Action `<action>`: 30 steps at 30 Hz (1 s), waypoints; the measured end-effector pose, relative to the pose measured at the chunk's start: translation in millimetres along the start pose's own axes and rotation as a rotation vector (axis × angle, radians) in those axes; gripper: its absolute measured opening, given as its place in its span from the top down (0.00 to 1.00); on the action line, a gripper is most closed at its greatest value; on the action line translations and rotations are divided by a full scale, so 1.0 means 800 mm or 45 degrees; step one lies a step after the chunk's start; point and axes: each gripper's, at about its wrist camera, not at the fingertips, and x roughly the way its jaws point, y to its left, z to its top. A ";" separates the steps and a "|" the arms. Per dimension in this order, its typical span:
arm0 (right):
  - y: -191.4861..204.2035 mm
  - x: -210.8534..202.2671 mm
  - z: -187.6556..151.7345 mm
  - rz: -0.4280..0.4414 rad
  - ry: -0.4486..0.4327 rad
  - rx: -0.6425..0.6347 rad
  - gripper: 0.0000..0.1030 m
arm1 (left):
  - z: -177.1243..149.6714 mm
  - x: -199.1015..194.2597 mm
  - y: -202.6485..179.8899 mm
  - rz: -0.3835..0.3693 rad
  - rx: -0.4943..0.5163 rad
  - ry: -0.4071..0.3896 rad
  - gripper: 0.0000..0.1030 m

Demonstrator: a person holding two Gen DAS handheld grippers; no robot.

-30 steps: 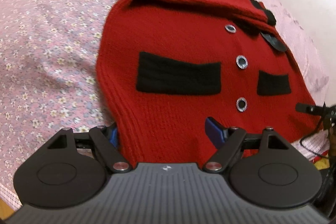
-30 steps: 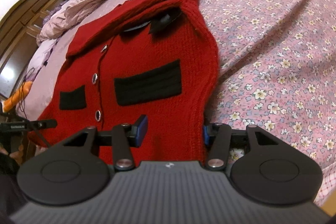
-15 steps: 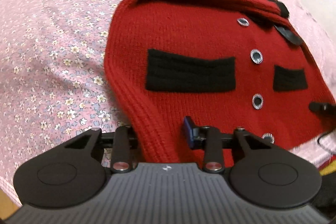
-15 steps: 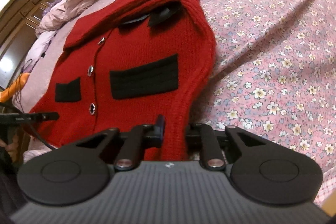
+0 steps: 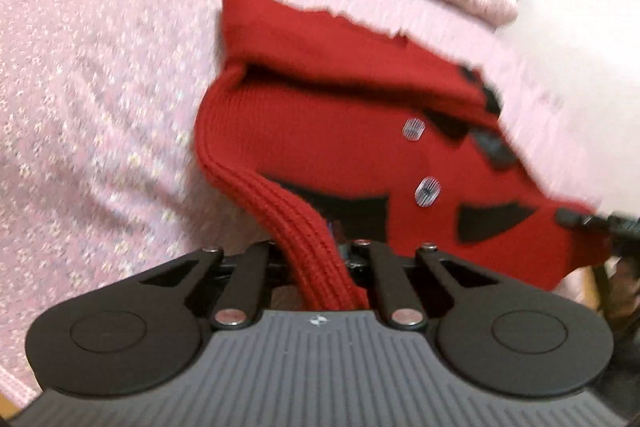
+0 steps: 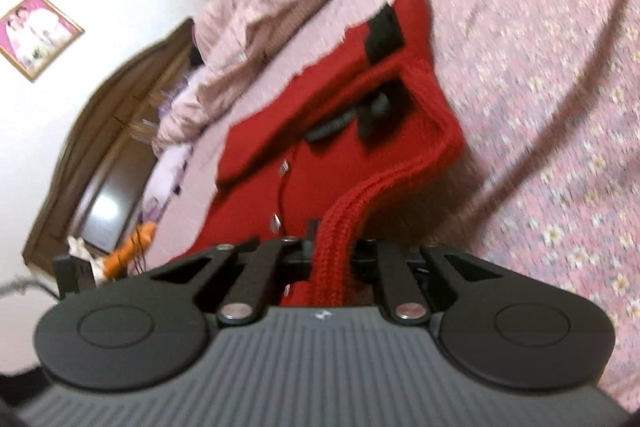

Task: Fold small clothes
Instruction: 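Grasp the ribbed hem with both tools and lift it, then fold the held hem over toward the collar with both tools and lower it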

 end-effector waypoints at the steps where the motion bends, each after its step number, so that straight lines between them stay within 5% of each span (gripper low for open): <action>1: 0.003 0.000 0.004 0.004 -0.017 -0.008 0.91 | 0.007 -0.003 0.000 -0.012 -0.018 -0.025 0.90; 17: 0.024 0.014 0.084 0.087 -0.270 0.016 0.91 | 0.110 -0.028 -0.011 -0.061 -0.184 -0.304 0.90; 30: 0.011 0.052 0.166 0.079 -0.412 0.077 0.91 | 0.209 0.019 0.009 -0.023 -0.307 -0.377 0.90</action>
